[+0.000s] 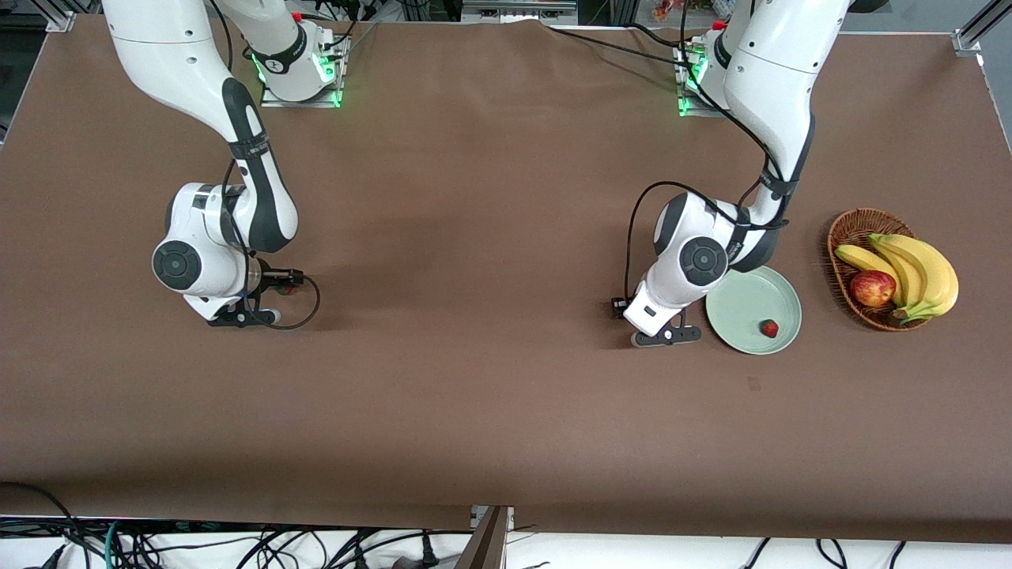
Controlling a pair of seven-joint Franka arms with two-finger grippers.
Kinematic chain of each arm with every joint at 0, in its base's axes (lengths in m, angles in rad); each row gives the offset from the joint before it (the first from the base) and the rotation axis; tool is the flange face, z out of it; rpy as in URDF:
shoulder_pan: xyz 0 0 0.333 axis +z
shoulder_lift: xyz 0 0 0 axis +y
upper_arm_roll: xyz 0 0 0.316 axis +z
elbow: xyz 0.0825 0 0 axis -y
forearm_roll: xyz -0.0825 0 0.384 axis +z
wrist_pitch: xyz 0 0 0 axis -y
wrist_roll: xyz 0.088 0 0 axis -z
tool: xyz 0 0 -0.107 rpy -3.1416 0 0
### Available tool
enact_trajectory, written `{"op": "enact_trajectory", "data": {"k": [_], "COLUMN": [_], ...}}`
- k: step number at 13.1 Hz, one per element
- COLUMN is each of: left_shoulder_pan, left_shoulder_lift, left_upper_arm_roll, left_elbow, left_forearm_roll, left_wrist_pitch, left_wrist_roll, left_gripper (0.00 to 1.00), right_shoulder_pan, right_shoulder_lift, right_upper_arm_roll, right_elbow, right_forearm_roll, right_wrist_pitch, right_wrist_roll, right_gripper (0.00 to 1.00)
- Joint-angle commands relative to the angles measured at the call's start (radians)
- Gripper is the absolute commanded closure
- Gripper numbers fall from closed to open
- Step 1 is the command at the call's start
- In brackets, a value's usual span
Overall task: Collect all strawberries into plate
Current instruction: 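Grasp the last strawberry with the right gripper while the left gripper waits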
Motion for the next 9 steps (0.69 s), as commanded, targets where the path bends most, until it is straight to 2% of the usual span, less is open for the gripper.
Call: {"op": "enact_trajectory", "data": {"k": [1,3,5,6,9], "left_shoulder_pan": [-0.018,-0.016,-0.013,-0.004,0.083], "left_shoulder_lift": [0.015,0.013,0.001,-0.02,-0.062], "left_upper_arm_roll": [0.009,0.009,0.013,0.019,0.03], "left_elbow": [0.004,0.009,0.025,0.056,0.174], "left_forearm_roll": [0.012,0.012,0.011,0.011,0.012], "left_wrist_pitch": [-0.036,-0.039,-0.112,-0.16,-0.37], "left_wrist_roll": [-0.028,-0.031,-0.066,-0.065,0.01], "left_gripper": [0.65,0.87,0.96,0.96,0.95], "right_shoulder_pan": [0.005,0.005,0.008,0.008,0.009], "right_shoulder_lift": [-0.027,-0.018,-0.012,-0.01,-0.01], "right_upper_arm_roll": [0.003,0.005,0.005,0.005,0.005], "right_elbow": [-0.041,-0.041,-0.041,-0.041,-0.038], "right_forearm_roll": [0.038,0.046,0.062,0.066,0.066], "right_wrist_pitch": [0.044,0.07,0.073,0.073,0.073], "right_wrist_roll": [-0.017,-0.017,-0.017,-0.018,-0.018], "right_gripper": [0.25,0.25,0.27,0.38,0.77]}}
